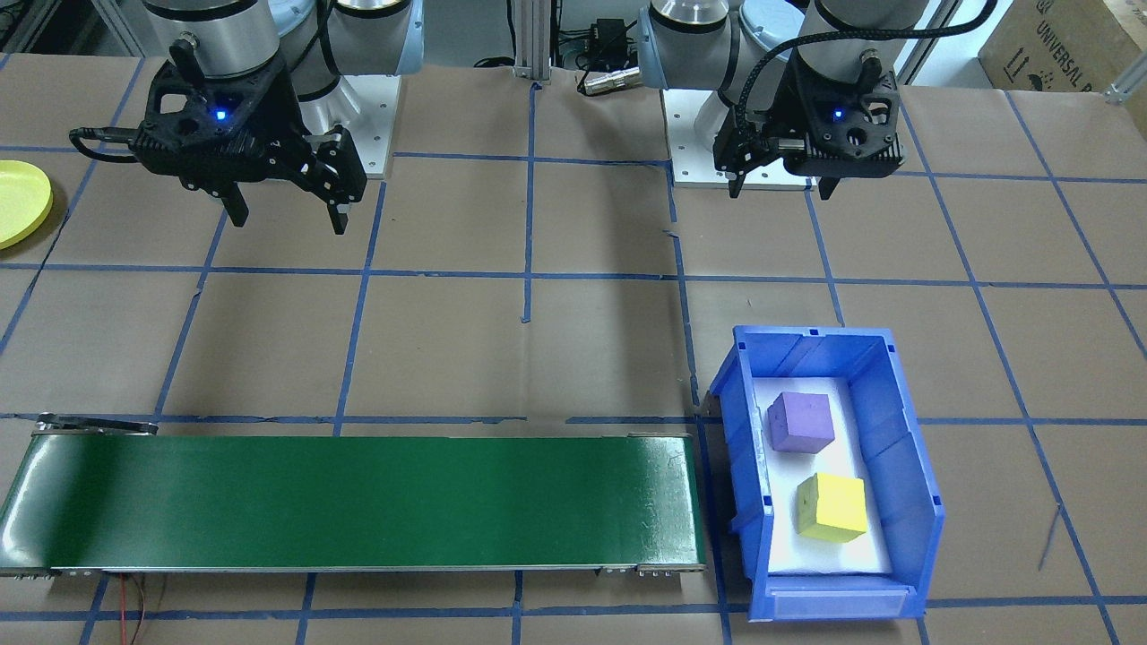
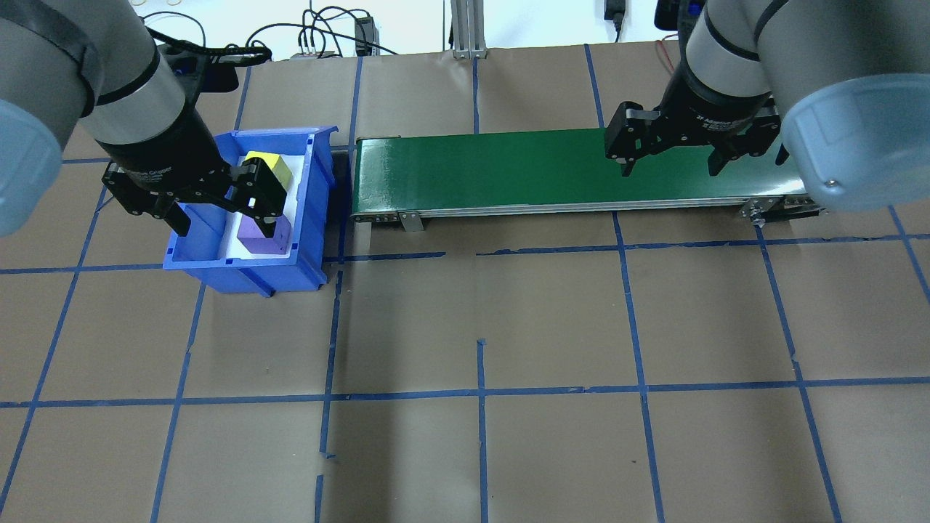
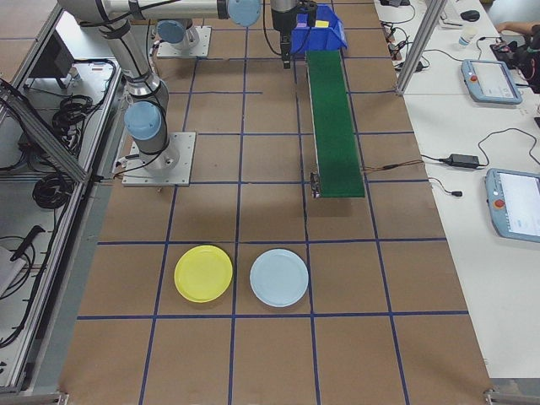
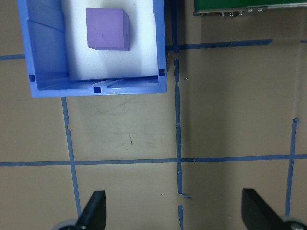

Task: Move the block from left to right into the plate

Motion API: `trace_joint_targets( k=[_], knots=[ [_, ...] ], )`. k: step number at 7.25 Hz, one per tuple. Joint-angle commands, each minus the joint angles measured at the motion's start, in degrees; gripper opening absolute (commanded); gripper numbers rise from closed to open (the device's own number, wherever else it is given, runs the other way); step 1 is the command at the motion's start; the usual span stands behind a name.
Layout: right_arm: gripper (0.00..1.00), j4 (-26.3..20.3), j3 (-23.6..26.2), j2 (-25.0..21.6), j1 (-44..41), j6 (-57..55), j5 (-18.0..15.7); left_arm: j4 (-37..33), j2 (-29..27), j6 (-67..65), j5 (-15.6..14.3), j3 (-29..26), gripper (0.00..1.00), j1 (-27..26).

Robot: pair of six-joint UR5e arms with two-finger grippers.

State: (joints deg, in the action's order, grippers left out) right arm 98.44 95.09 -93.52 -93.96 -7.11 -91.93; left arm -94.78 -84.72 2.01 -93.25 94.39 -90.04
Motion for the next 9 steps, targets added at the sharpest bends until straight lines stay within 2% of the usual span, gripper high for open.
trace_joint_targets(
  k=[1,3,6,8,9],
  knots=[
    [1.0,0.0,0.0,0.0,0.0,0.0,0.0,0.0,0.0,0.3,0.0,0.0,1.0,0.0],
    [1.0,0.0,-0.1,0.0,0.0,0.0,0.0,0.4,0.0,0.4,-0.2,-1.4,1.0,0.1],
    [1.0,0.0,-0.1,0.0,0.0,0.0,0.1,0.5,-0.3,4.7,-0.7,-0.6,1.0,1.0],
    [1.0,0.0,-0.1,0.0,0.0,0.0,0.1,0.6,-0.8,6.5,-0.5,-0.4,1.0,3.9],
    [1.0,0.0,-0.1,0.0,0.0,0.0,0.1,1.3,-3.0,8.4,-0.5,-1.0,1.0,4.9]
  ],
)
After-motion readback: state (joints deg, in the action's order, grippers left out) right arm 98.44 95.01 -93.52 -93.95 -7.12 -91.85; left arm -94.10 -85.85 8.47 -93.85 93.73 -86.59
